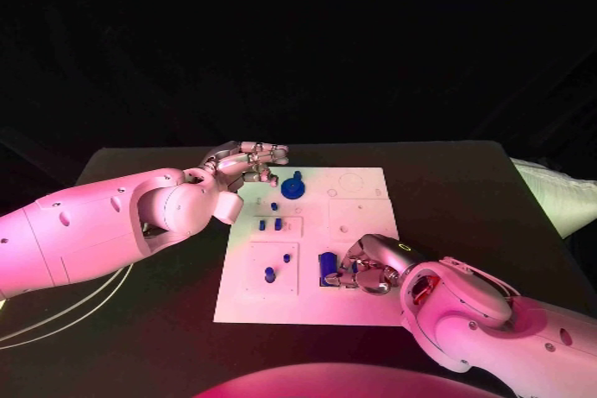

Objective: Assemble the parts on the task board

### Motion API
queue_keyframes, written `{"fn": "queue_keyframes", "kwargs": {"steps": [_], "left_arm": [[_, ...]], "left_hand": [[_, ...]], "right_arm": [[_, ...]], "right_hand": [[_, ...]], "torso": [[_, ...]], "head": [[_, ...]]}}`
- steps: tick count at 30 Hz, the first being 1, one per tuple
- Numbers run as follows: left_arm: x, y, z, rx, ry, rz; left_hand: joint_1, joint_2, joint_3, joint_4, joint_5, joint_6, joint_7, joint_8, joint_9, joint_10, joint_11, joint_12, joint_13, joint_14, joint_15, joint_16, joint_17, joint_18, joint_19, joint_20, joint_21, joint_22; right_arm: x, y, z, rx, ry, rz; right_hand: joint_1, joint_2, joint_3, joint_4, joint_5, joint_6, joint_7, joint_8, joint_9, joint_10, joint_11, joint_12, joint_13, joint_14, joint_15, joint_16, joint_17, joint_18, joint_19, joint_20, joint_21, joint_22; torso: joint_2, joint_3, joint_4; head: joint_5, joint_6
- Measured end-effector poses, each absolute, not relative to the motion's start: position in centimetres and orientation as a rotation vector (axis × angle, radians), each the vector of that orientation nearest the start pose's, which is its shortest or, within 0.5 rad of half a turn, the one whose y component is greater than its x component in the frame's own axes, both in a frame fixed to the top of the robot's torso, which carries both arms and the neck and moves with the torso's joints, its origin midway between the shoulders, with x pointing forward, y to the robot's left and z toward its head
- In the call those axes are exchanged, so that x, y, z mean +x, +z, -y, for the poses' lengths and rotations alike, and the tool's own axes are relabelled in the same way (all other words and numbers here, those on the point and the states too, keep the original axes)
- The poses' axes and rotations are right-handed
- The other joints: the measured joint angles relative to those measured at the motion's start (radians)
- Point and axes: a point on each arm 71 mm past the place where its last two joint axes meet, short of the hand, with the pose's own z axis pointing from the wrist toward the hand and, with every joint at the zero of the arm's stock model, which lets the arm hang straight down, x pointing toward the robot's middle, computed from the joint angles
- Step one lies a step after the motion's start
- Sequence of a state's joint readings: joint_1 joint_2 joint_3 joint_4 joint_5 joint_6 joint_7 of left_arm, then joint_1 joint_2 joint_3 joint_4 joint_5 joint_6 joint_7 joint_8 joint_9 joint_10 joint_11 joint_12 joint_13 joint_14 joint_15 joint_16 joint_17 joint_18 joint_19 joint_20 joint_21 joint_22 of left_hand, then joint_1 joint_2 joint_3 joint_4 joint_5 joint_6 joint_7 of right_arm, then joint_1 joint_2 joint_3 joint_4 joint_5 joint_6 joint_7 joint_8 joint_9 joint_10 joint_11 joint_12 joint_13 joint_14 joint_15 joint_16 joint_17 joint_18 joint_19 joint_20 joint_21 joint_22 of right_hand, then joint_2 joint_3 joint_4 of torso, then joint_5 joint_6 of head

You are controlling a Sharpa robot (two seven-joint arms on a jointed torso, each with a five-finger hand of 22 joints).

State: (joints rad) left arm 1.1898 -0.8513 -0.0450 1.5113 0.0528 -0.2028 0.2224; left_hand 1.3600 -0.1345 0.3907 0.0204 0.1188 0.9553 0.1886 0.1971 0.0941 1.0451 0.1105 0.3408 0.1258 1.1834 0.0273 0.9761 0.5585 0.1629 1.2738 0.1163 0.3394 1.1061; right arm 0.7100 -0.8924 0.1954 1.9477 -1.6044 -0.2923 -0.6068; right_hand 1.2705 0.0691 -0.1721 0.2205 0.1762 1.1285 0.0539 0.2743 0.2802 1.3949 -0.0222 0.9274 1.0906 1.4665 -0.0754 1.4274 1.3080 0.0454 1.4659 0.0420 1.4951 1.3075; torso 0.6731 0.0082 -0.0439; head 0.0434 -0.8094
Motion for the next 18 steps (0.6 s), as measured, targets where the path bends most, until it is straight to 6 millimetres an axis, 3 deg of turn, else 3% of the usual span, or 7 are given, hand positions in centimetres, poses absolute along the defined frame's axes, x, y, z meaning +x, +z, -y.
{"fn": "queue_keyframes", "kwargs": {"steps": [5,13,18], "left_arm": [[48.58,-19.80,-21.05,-1.264,-1.540,-1.617],[48.57,-19.83,-21.13,-1.266,-1.538,-1.620],[48.58,-19.85,-21.17,-1.267,-1.536,-1.622]], "left_hand": [[0.000,0.000,0.000,0.000,0.000,0.000,0.000,0.000,0.000,0.000,0.000,0.000,0.000,0.000,0.000,0.000,0.000,0.000,0.000,0.000,0.000,-0.001],[0.000,0.000,0.000,0.000,0.000,0.000,0.000,0.000,0.000,0.000,0.000,0.000,0.000,0.000,0.000,0.000,-0.001,0.000,0.000,0.000,-0.005,-0.001],[0.000,0.000,0.000,0.000,0.000,0.000,0.000,0.004,-0.001,0.000,0.000,0.000,0.000,0.000,0.000,0.000,-0.001,0.000,0.000,0.000,-0.005,-0.002]], "right_arm": [[34.30,-25.93,13.98,0.124,0.615,-1.971],[34.35,-26.00,14.22,0.124,0.609,-1.977],[34.32,-25.90,14.45,0.136,0.612,-1.972]], "right_hand": [[0.019,0.009,0.007,-0.008,-0.011,0.000,0.000,0.000,0.002,0.000,0.000,0.000,0.002,0.000,0.000,0.000,0.000,0.000,0.000,-0.006,0.000,0.000],[0.059,-0.009,0.011,-0.031,-0.022,0.000,0.000,0.000,0.003,0.000,0.000,-0.005,0.003,0.000,0.000,0.000,0.000,0.000,0.000,-0.006,0.000,0.000],[0.013,-0.056,-0.020,-0.005,-0.021,0.000,0.000,-0.002,0.004,0.000,0.000,-0.014,0.002,0.000,0.000,0.000,0.000,0.000,0.000,-0.006,0.000,0.000]], "torso": [[0.000,-0.0005,0.0007],[0.000,0.0000,0.0000],[0.000,0.0000,-0.0007]], "head": [[-0.002,0.000],[0.000,0.000],[0.000,-0.001]]}}
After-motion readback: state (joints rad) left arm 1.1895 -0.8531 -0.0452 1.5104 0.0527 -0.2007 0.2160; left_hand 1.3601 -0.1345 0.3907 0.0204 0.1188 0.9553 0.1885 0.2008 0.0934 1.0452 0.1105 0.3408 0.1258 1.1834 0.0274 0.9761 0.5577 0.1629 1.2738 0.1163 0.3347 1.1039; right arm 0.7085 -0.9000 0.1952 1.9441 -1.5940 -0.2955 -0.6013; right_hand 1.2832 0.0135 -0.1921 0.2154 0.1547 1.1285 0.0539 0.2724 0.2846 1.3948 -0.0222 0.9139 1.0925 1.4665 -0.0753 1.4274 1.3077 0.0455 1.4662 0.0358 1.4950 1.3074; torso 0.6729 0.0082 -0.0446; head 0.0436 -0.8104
